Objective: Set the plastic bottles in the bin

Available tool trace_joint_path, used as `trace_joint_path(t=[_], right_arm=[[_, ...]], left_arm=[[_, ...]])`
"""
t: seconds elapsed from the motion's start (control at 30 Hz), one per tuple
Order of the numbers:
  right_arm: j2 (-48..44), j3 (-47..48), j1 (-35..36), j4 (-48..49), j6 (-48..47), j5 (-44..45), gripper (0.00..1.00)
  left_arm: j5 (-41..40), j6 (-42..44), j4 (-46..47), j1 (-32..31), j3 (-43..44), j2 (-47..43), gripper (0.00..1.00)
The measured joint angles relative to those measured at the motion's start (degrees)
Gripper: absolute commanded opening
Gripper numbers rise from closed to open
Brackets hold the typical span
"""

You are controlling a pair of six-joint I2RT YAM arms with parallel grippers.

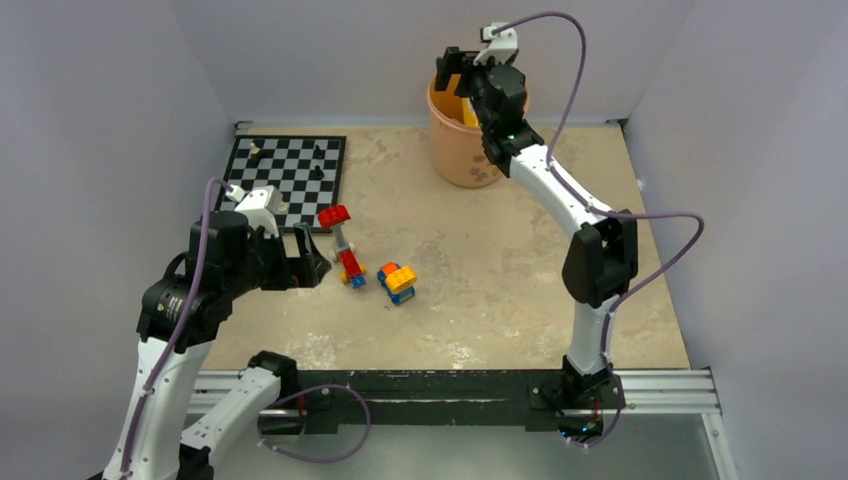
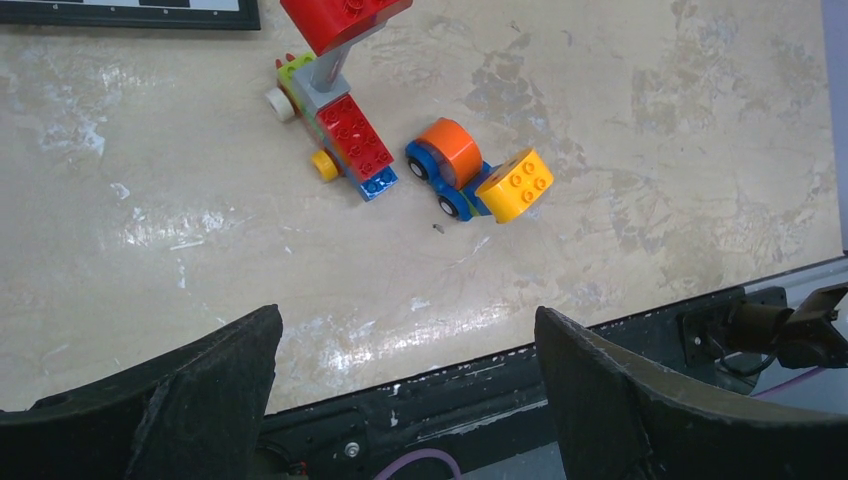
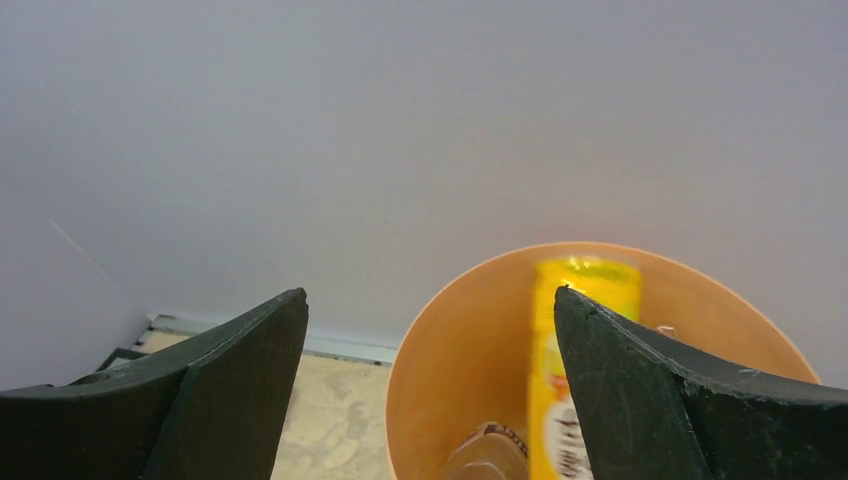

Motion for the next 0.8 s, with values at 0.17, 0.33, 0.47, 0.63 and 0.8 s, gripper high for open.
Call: trace_joint_path(t=[0.17, 0.33, 0.47, 0.63, 0.8], right_arm=[[-8.5, -5.5, 0.1, 1.3, -1.4, 0.5, 0.98], [-21.6, -11.7, 0.1, 0.5, -3.8, 3.1, 0.99], [-33.6, -20.4, 0.1, -1.9, -4.9, 5.4, 0.99], [-45.3, -28.7, 0.1, -12.6, -4.7, 9.2, 0.99], [-53.9, -36.9, 0.1, -25.7, -1.2, 11.6, 0.99]], left_arm=[[0.0, 0.0, 0.0, 0.0, 0.0, 0.1, 1.00], [0.0, 0.0, 0.1, 0.0, 0.0, 0.1, 1.00], [0.0, 0.0, 0.1, 0.0, 0.0, 0.2, 1.00], [0.0, 0.0, 0.2, 0.0, 0.0, 0.6, 1.00], [-0.9, 0.0, 0.7, 0.0, 0.0, 0.4, 1.00]])
